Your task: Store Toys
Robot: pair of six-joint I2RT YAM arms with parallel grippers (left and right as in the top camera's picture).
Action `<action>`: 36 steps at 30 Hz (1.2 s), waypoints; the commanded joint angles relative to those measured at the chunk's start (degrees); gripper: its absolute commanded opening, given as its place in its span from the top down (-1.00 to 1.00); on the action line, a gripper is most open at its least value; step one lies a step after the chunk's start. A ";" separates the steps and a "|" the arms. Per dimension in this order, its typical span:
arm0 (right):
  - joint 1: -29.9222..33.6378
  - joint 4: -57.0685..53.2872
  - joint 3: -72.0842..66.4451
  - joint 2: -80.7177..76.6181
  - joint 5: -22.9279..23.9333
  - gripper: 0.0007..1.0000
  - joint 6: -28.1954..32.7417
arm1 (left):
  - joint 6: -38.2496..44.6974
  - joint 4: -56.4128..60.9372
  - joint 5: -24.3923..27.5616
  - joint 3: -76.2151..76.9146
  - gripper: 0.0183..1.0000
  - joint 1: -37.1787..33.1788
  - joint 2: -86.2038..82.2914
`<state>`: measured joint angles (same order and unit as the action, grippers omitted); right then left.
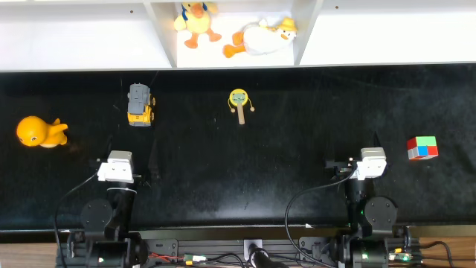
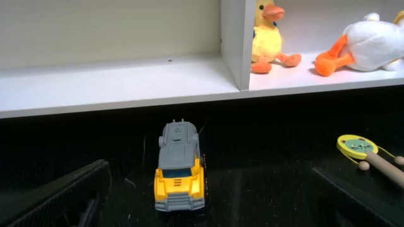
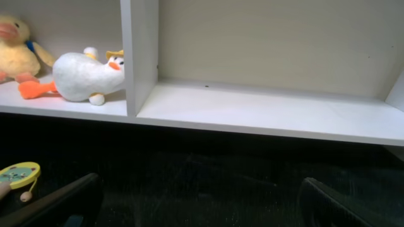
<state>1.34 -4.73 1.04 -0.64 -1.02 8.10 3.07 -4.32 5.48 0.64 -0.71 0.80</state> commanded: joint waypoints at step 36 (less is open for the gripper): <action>-0.35 0.26 -0.76 0.39 0.63 -0.99 -0.42 | 35.26 -45.97 35.74 45.51 -0.99 -43.63 46.69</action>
<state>1.34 -4.73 1.04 -0.64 -1.02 8.12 30.48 -50.13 35.27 44.40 -39.72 47.81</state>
